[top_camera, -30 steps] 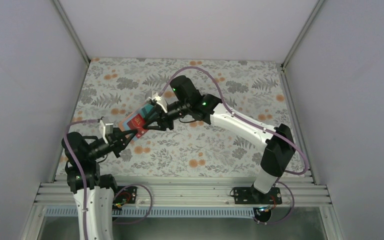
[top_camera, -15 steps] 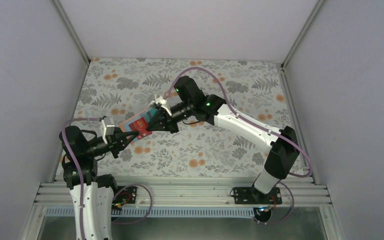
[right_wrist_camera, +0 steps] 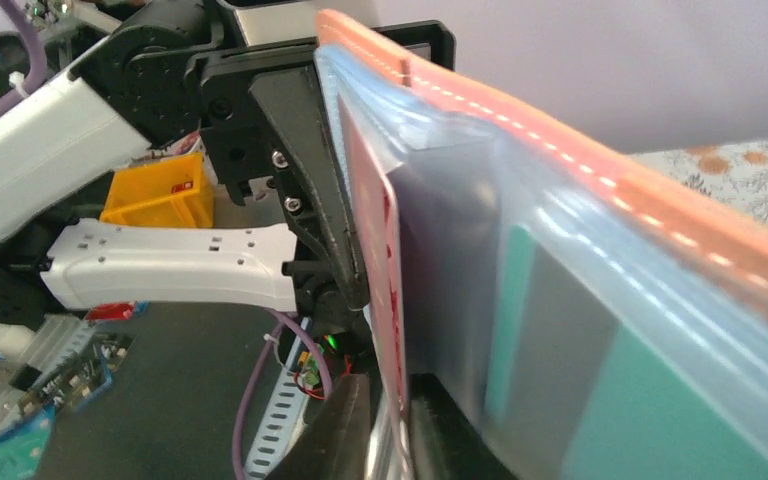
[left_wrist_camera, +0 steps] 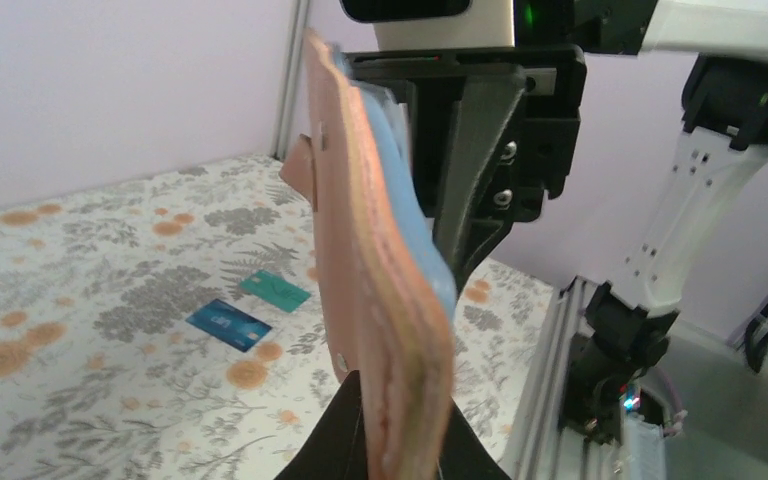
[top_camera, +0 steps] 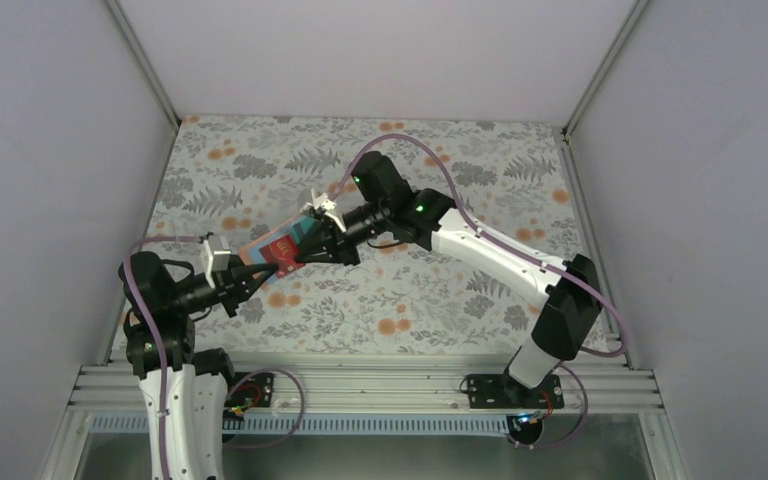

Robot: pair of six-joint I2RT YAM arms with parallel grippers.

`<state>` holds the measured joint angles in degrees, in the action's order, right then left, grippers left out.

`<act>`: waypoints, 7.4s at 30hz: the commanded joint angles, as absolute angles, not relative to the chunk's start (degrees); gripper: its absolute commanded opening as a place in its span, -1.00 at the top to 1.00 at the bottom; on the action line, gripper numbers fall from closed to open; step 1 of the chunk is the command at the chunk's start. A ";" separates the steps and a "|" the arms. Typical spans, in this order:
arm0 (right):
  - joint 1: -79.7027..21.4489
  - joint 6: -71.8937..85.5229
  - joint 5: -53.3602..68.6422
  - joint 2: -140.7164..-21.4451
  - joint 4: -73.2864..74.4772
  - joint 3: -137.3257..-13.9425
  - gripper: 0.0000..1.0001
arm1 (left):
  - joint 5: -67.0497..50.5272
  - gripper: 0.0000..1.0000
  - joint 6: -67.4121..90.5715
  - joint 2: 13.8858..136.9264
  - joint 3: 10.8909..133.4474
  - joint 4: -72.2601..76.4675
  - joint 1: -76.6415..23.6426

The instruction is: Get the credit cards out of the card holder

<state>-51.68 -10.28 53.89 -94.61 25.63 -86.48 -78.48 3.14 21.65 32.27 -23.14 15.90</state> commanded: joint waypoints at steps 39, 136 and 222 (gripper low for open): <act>-52.09 -8.47 44.57 -93.33 20.97 -83.81 0.57 | -84.41 0.95 -4.83 22.33 34.93 -27.16 15.82; -24.71 11.03 35.79 -94.23 30.27 -81.25 0.92 | -52.57 0.95 16.50 17.80 28.41 -17.49 17.30; -42.86 -9.54 54.40 -81.45 17.61 -80.84 -0.56 | -72.24 0.95 5.86 19.96 40.46 -16.61 18.28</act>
<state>-42.37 -11.79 56.10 -79.66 19.66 -79.22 -72.40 4.86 20.78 39.79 -18.46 17.69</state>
